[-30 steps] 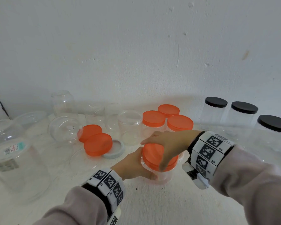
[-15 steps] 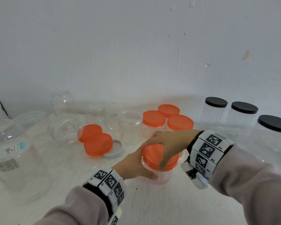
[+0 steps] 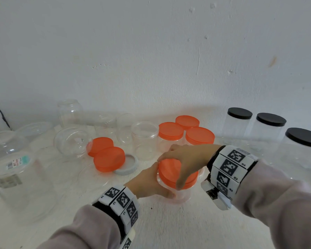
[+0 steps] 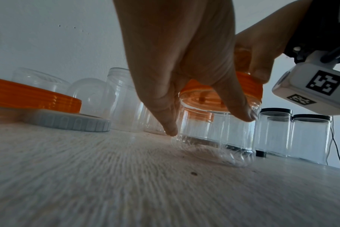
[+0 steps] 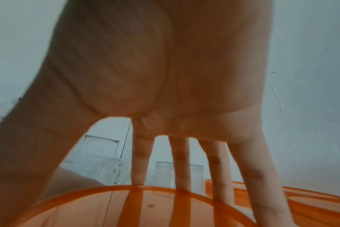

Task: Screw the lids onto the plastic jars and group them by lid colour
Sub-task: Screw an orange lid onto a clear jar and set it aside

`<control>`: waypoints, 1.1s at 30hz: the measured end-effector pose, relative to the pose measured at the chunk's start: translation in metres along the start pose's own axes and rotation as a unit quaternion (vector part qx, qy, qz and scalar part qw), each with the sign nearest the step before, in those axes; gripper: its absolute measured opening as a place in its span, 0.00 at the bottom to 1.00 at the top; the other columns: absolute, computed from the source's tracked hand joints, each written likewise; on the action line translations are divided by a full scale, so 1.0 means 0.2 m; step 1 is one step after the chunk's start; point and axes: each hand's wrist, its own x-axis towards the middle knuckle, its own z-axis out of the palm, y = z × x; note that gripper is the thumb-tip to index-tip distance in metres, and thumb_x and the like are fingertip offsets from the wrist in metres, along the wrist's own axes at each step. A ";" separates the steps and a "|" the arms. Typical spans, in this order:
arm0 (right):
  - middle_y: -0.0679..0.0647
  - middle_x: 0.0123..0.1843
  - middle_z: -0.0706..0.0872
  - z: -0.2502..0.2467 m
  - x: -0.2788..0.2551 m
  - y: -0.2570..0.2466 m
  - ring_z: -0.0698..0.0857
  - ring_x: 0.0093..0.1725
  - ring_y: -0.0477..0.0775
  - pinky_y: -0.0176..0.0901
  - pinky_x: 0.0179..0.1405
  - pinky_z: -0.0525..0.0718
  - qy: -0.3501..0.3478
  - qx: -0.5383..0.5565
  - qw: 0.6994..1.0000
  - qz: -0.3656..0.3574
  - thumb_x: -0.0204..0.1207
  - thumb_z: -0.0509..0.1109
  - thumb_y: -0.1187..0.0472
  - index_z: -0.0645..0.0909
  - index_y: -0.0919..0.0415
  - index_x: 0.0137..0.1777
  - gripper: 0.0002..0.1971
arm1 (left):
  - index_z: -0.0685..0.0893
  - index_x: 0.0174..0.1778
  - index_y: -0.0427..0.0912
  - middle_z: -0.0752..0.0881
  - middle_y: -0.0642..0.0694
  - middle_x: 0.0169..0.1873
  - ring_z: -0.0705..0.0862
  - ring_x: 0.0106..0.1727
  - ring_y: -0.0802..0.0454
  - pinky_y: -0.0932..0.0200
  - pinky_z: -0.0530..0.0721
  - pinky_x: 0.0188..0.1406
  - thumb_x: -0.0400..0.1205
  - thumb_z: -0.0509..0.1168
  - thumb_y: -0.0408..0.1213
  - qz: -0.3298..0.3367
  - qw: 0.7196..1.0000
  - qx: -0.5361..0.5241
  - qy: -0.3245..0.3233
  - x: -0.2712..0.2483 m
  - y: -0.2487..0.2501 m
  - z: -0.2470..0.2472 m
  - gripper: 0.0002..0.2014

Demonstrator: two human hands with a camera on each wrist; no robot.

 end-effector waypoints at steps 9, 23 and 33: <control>0.44 0.66 0.65 0.12 0.03 0.05 0.63 0.69 0.54 0.56 0.62 0.75 0.080 0.025 0.997 0.001 0.62 0.72 0.29 0.54 0.30 0.79 0.47 | 0.61 0.80 0.49 0.76 0.55 0.71 0.74 0.73 0.54 0.51 0.72 0.75 0.64 0.84 0.39 0.003 1.000 -0.011 -0.001 -0.01 0.01 0.00 0.52; 0.52 0.73 0.63 0.27 0.02 0.04 0.56 0.74 0.61 0.61 0.69 0.72 0.182 0.046 0.982 0.018 0.68 0.65 0.28 0.55 0.34 0.82 0.42 | 0.62 0.79 0.52 0.77 0.56 0.69 0.76 0.70 0.55 0.50 0.75 0.73 0.62 0.85 0.40 0.012 1.000 -0.007 -0.001 0.00 0.00 0.00 0.52; 0.51 0.75 0.62 0.32 0.02 0.00 0.60 0.71 0.61 0.58 0.70 0.67 0.223 0.035 0.973 0.048 0.71 0.61 0.30 0.54 0.35 0.82 0.39 | 0.62 0.79 0.54 0.77 0.59 0.68 0.76 0.70 0.57 0.51 0.76 0.72 0.62 0.85 0.41 0.012 1.000 -0.010 -0.005 0.00 0.00 -0.01 0.53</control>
